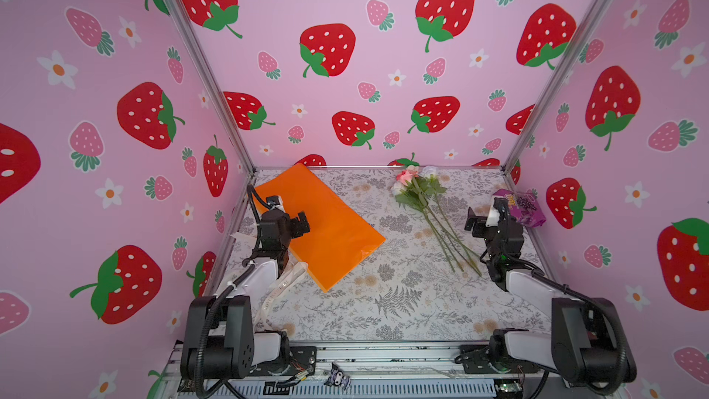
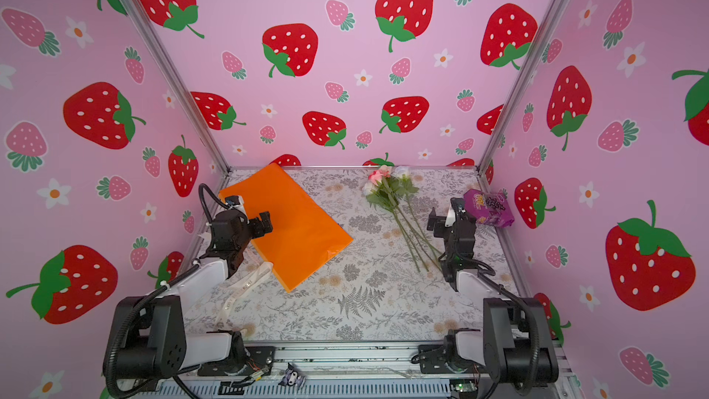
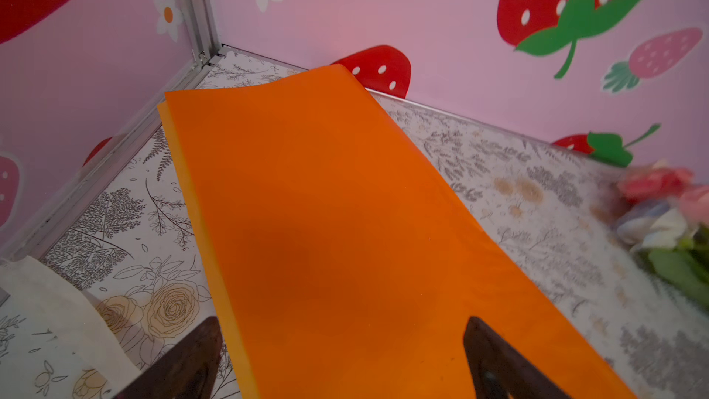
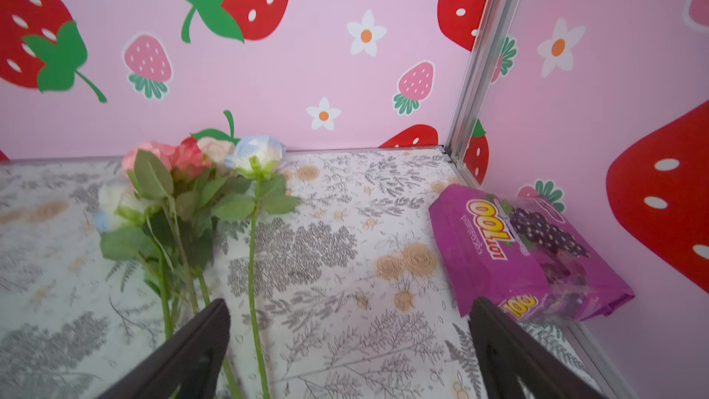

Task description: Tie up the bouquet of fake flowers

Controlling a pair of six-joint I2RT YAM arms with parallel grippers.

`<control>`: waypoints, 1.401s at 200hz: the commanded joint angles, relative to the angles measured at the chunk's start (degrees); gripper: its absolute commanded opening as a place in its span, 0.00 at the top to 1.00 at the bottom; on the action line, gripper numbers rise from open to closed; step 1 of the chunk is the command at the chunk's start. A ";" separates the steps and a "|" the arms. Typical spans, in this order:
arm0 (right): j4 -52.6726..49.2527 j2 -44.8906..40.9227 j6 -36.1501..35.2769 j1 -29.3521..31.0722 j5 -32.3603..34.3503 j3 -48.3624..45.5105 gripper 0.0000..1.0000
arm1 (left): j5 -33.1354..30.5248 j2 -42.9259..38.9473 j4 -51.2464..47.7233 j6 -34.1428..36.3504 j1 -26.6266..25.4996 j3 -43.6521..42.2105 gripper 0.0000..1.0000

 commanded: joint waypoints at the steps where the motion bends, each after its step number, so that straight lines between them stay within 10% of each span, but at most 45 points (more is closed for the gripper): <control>1: -20.28 -2.17 8.16 -0.19 -7.56 2.95 0.00 | 13.56 2.75 -12.30 -11.48 0.29 6.26 0.03; 38: -21.84 -0.27 15.28 -0.22 -27.35 4.51 0.00 | 20.65 11.43 -19.29 -10.43 -6.29 14.86 0.08; 82: -17.61 5.90 20.32 0.98 -39.11 5.16 0.00 | 13.98 22.87 -29.16 -9.67 -14.69 23.14 0.11; 280: -23.16 11.98 21.42 13.80 -25.62 6.97 0.10 | 20.33 36.38 -20.74 -18.77 -45.22 17.72 0.19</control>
